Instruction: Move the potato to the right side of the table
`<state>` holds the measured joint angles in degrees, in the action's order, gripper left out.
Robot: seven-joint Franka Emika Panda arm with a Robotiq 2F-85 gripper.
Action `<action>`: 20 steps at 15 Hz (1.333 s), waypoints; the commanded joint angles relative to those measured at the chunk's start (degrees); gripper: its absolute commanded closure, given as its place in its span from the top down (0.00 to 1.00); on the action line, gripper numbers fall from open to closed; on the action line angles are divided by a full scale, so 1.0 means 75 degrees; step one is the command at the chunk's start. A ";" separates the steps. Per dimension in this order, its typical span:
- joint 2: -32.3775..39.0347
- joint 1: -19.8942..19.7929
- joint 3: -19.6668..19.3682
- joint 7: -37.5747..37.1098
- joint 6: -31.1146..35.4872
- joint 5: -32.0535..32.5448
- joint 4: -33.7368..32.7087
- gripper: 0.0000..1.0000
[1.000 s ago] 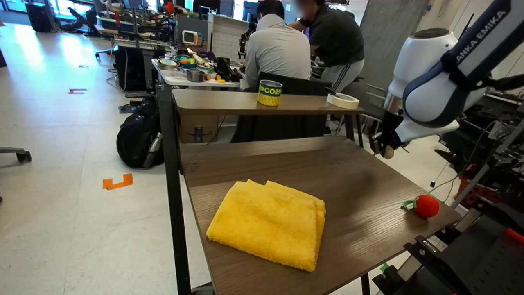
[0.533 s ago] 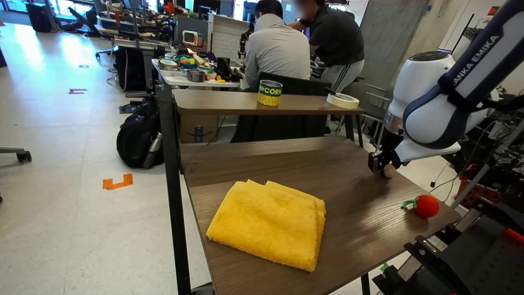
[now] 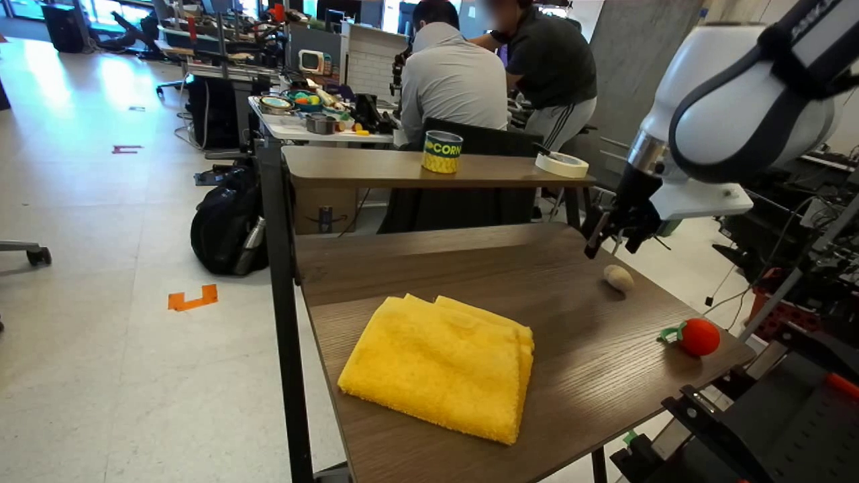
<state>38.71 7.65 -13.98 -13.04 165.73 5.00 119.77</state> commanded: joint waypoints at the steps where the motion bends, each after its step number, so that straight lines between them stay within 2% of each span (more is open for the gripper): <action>1: -0.1545 -0.0858 0.1476 0.1046 -0.0012 -0.0462 0.0852 1.00; 4: -0.1823 -0.1451 0.3017 0.1858 -0.0079 -0.1281 0.0928 1.00; 7: -0.1342 -0.1408 0.4275 0.2401 0.0239 -0.2021 0.0944 1.00; 9: -0.0832 -0.1163 0.4826 0.2704 0.0486 -0.2107 0.0977 1.00; 12: -0.0192 -0.0941 0.5437 0.3113 0.0249 -0.1840 0.0968 1.00; 13: -0.0010 -0.0841 0.5519 0.3273 0.0110 -0.1693 0.0935 1.00; 14: 0.0106 -0.0571 0.5377 0.3315 0.0214 -0.1473 0.0993 1.00; 17: 0.0223 0.0330 0.4651 0.3179 0.0627 -0.0780 0.1081 1.00; 20: 0.0049 0.1166 0.3900 0.2948 0.1521 -0.0088 0.1203 1.00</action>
<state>40.70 10.67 20.45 10.46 171.19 0.25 127.80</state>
